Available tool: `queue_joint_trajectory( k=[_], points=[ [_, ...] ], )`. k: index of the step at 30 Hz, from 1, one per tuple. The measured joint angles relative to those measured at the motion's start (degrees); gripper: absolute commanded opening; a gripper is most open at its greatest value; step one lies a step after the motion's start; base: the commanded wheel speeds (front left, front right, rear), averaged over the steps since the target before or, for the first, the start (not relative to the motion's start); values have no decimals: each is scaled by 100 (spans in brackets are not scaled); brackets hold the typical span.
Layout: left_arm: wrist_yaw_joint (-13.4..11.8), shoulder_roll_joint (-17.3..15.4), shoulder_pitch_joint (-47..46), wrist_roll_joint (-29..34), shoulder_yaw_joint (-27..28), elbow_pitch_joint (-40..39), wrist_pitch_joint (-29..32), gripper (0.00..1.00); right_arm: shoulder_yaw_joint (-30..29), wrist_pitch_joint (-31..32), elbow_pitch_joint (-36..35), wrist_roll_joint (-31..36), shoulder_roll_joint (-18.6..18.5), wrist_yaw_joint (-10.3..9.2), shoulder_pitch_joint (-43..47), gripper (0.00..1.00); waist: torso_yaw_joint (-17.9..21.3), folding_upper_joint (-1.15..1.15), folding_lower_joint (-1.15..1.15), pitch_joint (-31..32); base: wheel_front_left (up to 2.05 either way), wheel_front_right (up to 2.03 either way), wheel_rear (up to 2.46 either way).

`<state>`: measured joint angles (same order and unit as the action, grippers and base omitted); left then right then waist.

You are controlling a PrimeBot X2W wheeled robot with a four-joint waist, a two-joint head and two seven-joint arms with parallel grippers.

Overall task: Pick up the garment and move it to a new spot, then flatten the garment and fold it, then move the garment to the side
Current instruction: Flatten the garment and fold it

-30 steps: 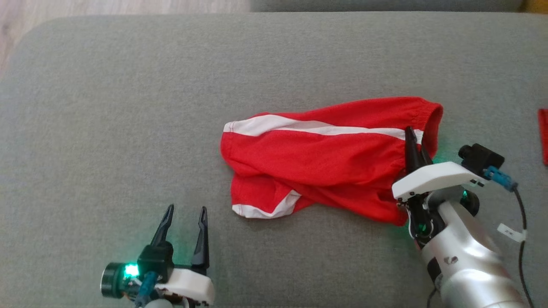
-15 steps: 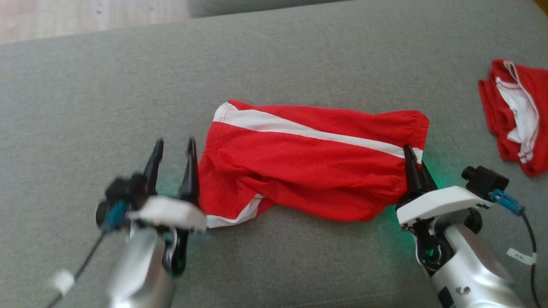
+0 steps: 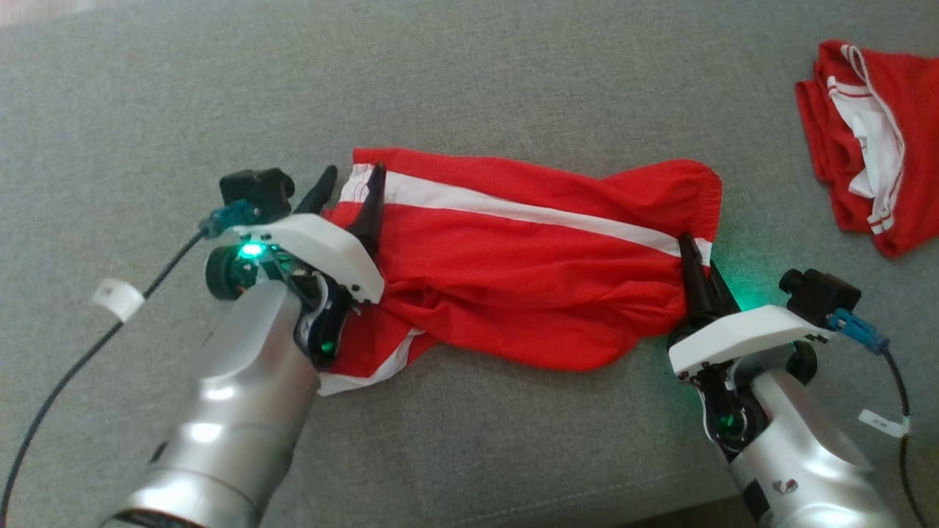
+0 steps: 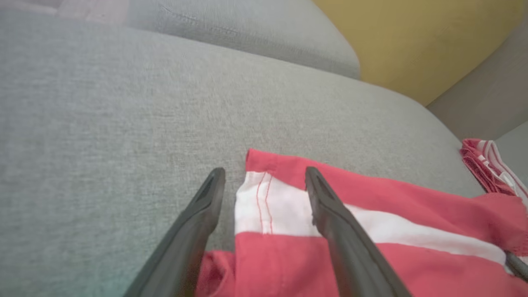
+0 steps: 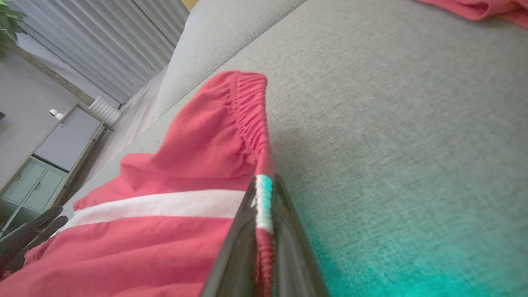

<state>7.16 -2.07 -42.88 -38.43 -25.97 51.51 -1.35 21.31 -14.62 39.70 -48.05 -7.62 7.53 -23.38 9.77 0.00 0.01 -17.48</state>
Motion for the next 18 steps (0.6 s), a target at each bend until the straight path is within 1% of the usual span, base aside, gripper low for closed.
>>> queue_joint_trajectory(
  k=[2,3,6,10,15,18],
  points=[
    [2,-40,-136,-56,-96,178,113,100,-11,0,-4,60,9,0,-9,0,6,0,0,-41,0,0,0],
    [35,-71,-254,-178,-125,354,175,100,-37,0,-9,103,18,0,-11,0,0,0,0,-64,0,0,0],
    [42,-70,-420,-205,-180,602,200,100,-91,0,-9,179,24,0,-11,0,-25,0,0,-76,0,0,0],
    [43,-48,-485,-450,-267,653,378,100,-133,0,3,224,24,0,-10,0,-60,0,-1,-65,0,0,0],
    [42,-38,-495,-754,-643,552,754,100,-197,0,68,266,23,0,-8,0,-142,0,-1,1,0,0,0],
    [42,-33,-494,-772,-921,537,898,100,-214,0,110,280,25,0,-5,0,-186,0,-1,69,0,0,0]
  ],
)
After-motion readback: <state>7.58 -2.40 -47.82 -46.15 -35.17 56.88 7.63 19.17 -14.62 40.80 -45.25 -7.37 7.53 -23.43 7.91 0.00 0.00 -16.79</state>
